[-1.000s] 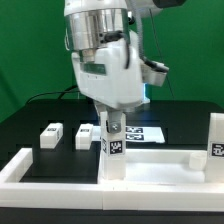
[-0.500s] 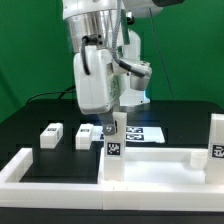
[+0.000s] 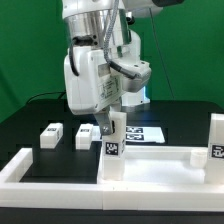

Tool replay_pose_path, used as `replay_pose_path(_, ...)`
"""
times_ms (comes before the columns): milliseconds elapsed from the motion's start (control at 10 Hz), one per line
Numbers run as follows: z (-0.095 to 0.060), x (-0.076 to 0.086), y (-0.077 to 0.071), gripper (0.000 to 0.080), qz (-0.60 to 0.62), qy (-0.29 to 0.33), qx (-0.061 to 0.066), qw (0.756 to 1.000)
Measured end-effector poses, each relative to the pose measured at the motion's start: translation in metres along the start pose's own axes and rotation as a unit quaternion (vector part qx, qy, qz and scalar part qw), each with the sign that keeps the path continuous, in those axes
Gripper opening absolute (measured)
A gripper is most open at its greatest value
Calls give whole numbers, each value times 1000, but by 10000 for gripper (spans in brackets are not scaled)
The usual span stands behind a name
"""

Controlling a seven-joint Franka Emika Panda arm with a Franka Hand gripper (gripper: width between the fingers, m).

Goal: Assemble desk

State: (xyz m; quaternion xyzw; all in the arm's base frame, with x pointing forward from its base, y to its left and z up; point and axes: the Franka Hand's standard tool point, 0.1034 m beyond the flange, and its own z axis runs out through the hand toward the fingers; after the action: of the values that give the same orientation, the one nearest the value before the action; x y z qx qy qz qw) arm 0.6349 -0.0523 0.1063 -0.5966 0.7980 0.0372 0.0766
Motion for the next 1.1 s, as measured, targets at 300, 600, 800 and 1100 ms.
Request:
replay_pose_path(300, -1, -1, 0, 625, -6, 0, 1, 1000)
replay_pose_path(600, -38, -20, -5, 648, -22, -15, 25, 999)
replay_pose_path(800, -39, -26, -4, 649, -28, -18, 22, 999)
replay_pose_path(1100, -37, -27, -4, 649, -30, -17, 20, 999)
